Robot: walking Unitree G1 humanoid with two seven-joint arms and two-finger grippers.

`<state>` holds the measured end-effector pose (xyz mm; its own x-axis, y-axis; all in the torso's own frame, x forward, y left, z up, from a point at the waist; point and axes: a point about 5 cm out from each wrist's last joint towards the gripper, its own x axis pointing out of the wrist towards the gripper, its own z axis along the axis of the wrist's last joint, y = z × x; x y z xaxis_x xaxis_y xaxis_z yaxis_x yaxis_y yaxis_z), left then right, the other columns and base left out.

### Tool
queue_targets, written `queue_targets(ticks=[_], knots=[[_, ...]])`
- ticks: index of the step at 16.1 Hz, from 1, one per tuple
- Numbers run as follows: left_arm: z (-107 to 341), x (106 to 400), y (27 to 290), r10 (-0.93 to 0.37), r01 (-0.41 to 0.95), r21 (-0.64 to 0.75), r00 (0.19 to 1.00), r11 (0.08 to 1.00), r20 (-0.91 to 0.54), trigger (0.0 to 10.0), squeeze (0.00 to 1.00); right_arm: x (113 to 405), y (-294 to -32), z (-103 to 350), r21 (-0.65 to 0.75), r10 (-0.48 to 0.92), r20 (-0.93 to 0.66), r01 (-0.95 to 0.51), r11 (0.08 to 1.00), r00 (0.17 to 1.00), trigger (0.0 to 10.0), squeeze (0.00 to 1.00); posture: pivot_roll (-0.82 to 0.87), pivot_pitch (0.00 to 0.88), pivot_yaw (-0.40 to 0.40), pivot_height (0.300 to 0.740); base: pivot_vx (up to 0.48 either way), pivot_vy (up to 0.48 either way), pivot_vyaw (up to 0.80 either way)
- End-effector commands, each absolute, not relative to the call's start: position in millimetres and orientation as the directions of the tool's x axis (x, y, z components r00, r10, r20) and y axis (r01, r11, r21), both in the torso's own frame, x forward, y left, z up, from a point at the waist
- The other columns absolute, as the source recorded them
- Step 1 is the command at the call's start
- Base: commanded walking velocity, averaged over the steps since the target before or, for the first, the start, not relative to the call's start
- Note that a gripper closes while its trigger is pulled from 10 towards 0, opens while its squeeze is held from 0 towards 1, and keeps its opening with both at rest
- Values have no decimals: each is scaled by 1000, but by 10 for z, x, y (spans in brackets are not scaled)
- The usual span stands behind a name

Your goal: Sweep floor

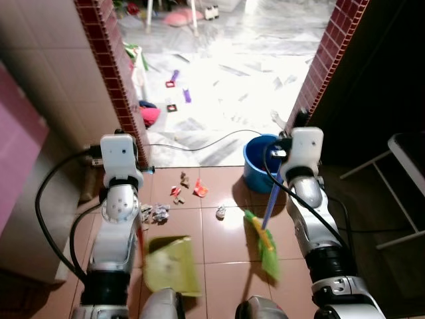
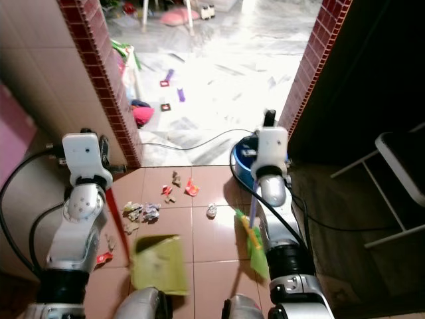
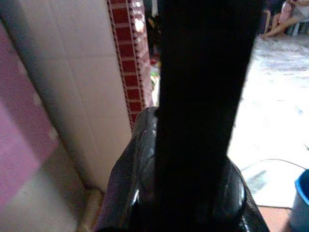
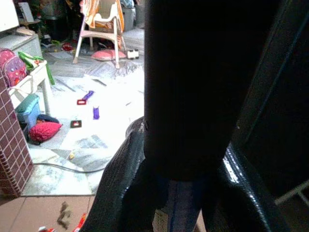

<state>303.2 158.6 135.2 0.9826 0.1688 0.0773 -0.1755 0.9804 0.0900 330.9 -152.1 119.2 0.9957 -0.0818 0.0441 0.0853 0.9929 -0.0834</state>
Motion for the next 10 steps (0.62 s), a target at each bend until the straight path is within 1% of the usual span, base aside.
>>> queue_targets(ticks=[1, 3, 6, 10], knots=[[1510, 3077, 1557, 148, -156, 46, 979, 987, 141, 10000, 0, 3329, -1545, 1256, -69, -94, 72, 99, 993, 993, 10000, 0, -21, 58, 0, 740, 0, 0, 0], [1604, 3101, 1540, 117, -125, 31, 975, 992, 190, 10000, 0, 3333, -1535, 1257, -72, -95, 74, 100, 992, 993, 10000, 0, -21, 63, 1, 740, 0, 0, 0], [1676, 3132, 1535, 121, -130, 30, 969, 991, 218, 10000, 0, 3335, -1498, 1289, -76, -76, 97, 83, 994, 992, 10000, 0, -22, 67, -1, 740, 329, 0, 0], [1699, 3134, 1543, 119, -131, 36, 965, 991, 233, 10000, 0, 3335, -1459, 1395, -105, -55, 156, 72, 992, 986, 10000, 0, -23, 73, -1, 740, 436, 0, 0]])
